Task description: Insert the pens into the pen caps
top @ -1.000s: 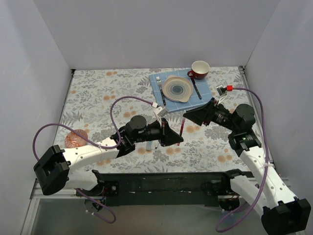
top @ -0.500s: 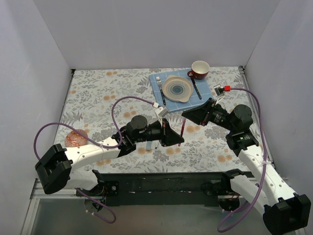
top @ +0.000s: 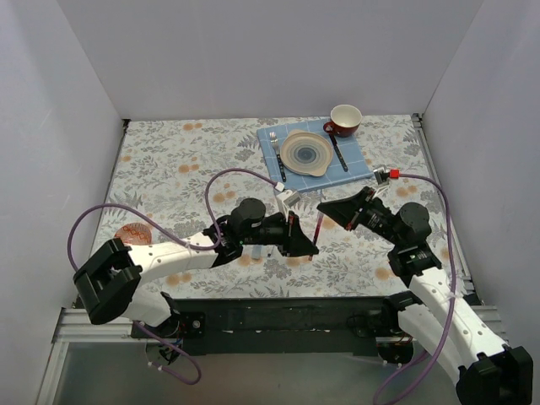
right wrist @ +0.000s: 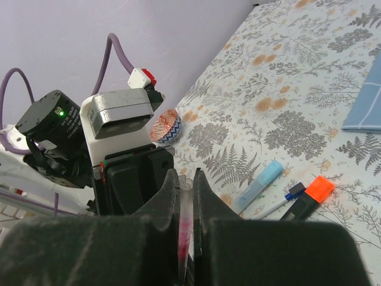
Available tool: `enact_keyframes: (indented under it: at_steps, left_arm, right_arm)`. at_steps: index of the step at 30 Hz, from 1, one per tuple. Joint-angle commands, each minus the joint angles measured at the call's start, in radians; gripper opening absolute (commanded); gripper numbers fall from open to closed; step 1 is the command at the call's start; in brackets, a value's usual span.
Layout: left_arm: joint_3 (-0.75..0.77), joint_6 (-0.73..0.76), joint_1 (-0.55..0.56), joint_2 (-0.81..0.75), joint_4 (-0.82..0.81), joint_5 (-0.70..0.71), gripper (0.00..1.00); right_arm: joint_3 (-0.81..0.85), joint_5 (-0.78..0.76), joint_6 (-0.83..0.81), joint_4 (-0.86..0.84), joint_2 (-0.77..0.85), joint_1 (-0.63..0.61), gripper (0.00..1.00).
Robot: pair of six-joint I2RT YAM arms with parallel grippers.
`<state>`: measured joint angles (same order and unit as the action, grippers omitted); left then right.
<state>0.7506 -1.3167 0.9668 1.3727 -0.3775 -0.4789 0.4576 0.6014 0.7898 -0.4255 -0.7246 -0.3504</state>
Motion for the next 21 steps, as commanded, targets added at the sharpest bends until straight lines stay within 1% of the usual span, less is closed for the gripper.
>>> enact_keyframes:
  at_steps: [1,5,8,10,12,13,17,20,21]
  left_arm:
    - [0.124,-0.036,-0.088,0.005,-0.136,0.077,0.0]
    - [0.179,-0.035,-0.123,0.045,-0.126,0.092,0.0]
    - [0.225,-0.02,-0.134,0.08,-0.115,0.097,0.0]
    - [0.24,-0.021,-0.135,0.092,-0.138,0.097,0.0]
    - [0.253,-0.033,-0.137,0.101,-0.146,0.114,0.0]
    - [0.263,-0.029,-0.138,0.104,-0.124,0.14,0.0]
    - [0.314,-0.035,-0.177,0.134,-0.112,0.138,0.0]
    - [0.348,-0.01,-0.206,0.163,-0.093,0.151,0.0]
    - [0.375,-0.009,-0.215,0.187,-0.093,0.145,0.0]
  right_arm:
    - [-0.089,0.086,-0.012,0.063,0.05,-0.058,0.01]
    - [-0.134,0.04,-0.035,0.096,0.073,-0.078,0.01]
    - [-0.184,0.011,-0.044,0.084,0.07,-0.094,0.01]
    - [-0.217,0.012,-0.043,0.062,0.059,-0.104,0.01]
    - [-0.234,0.0,-0.038,0.064,0.059,-0.113,0.01]
    - [-0.247,-0.002,-0.038,0.068,0.073,-0.116,0.01]
    - [-0.258,-0.044,-0.046,0.14,0.119,-0.139,0.01]
    - [-0.287,-0.072,-0.041,0.152,0.133,-0.177,0.01]
    - [-0.296,-0.103,-0.044,0.163,0.129,-0.199,0.01]
